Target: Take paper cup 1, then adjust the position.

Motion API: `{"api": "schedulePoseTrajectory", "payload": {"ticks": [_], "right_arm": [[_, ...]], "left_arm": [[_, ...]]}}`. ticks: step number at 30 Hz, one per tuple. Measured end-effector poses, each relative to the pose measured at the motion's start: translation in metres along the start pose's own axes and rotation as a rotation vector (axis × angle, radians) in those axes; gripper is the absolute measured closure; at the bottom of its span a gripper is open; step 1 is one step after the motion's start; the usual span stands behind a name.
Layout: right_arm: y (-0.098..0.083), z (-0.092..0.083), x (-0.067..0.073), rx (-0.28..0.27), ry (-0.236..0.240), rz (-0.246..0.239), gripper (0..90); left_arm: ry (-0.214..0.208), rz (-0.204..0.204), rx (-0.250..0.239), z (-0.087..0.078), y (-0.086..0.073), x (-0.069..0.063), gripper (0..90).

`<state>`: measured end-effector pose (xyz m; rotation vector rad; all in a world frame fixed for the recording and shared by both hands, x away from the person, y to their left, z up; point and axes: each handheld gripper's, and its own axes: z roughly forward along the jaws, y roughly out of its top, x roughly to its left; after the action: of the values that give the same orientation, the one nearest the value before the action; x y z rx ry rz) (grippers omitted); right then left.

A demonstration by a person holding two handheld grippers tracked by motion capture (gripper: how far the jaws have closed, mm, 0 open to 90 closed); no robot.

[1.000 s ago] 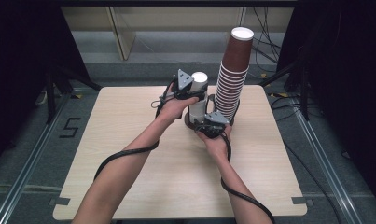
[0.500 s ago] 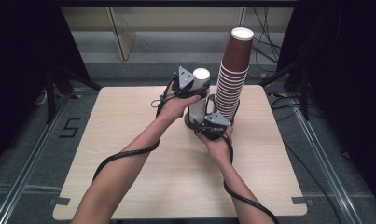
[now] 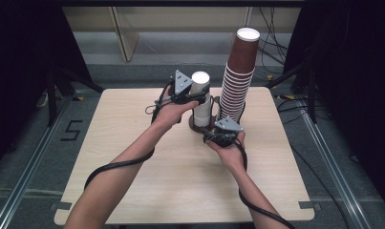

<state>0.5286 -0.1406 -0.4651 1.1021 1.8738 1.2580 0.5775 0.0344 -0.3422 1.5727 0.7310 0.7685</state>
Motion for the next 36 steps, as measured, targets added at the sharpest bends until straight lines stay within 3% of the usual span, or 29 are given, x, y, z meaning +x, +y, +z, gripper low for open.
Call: {"api": "schedulePoseTrajectory", "payload": {"ticks": [1, 2, 4, 5, 6, 7, 9, 12, 13, 17, 20, 23, 26, 29, 32, 33, 36], "right_arm": [[0.000, -0.002, 0.000, 0.009, 0.016, 0.011, 25.3], [0.000, -0.005, -0.003, 0.008, 0.017, -0.022, 24.7], [-0.001, -0.013, -0.004, 0.029, 0.023, 0.005, 23.9], [-0.002, -0.015, -0.006, 0.031, 0.030, 0.002, 23.6], [-0.003, -0.018, -0.010, 0.020, 0.034, -0.022, 23.3], [-0.005, -0.023, -0.009, 0.037, 0.024, 0.011, 23.1], [-0.005, -0.025, -0.011, 0.040, 0.028, -0.003, 22.8], [-0.009, -0.042, -0.019, 0.047, 0.033, -0.006, 22.5], [-0.011, -0.047, -0.020, 0.037, 0.016, -0.003, 22.2], [-0.015, -0.059, -0.021, 0.034, 0.038, 0.003, 21.5], [-0.020, -0.075, -0.018, 0.012, 0.056, -0.028, 20.0], [-0.022, -0.084, -0.013, 0.010, 0.068, -0.020, 18.9], [-0.026, -0.093, -0.005, 0.005, 0.107, -0.055, 17.8], [-0.030, -0.101, 0.009, 0.031, 0.140, -0.019, 17.0], [-0.032, -0.104, 0.020, 0.001, 0.168, -0.063, 16.5], [-0.033, -0.106, 0.024, 0.007, 0.176, -0.045, 16.3], [-0.034, -0.109, 0.034, -0.004, 0.203, -0.077, 15.6]], "left_arm": [[-0.004, 0.003, 0.001, -0.004, 0.000, 0.000, 33.6], [-0.006, 0.008, 0.002, -0.007, 0.000, -0.001, 33.6], [-0.011, 0.009, 0.005, -0.015, -0.001, -0.001, 33.6], [-0.019, -0.008, 0.015, -0.020, -0.003, -0.001, 33.6], [-0.018, 0.003, 0.010, -0.023, -0.004, -0.001, 33.5], [-0.020, 0.002, 0.013, -0.025, -0.006, 0.000, 33.6], [-0.023, -0.002, 0.017, -0.030, -0.008, 0.000, 33.6], [-0.039, 0.004, 0.032, -0.044, -0.017, -0.003, 33.6], [-0.039, 0.004, 0.032, -0.044, -0.017, -0.003, 33.6], [-0.058, 0.008, 0.044, -0.060, -0.027, -0.007, 33.6], [-0.078, 0.016, 0.051, -0.077, -0.035, -0.013, 33.6], [-0.088, 0.016, 0.054, -0.084, -0.039, -0.016, 33.6], [-0.106, 0.008, 0.066, -0.093, -0.047, -0.021, 33.6], [-0.127, 0.016, 0.070, -0.100, -0.056, -0.030, 33.6], [-0.150, 0.015, 0.089, -0.106, -0.067, -0.040, 33.5], [-0.150, 0.015, 0.089, -0.106, -0.067, -0.040, 33.6], [-0.173, 0.014, 0.107, -0.113, -0.076, -0.051, 33.6]]}}
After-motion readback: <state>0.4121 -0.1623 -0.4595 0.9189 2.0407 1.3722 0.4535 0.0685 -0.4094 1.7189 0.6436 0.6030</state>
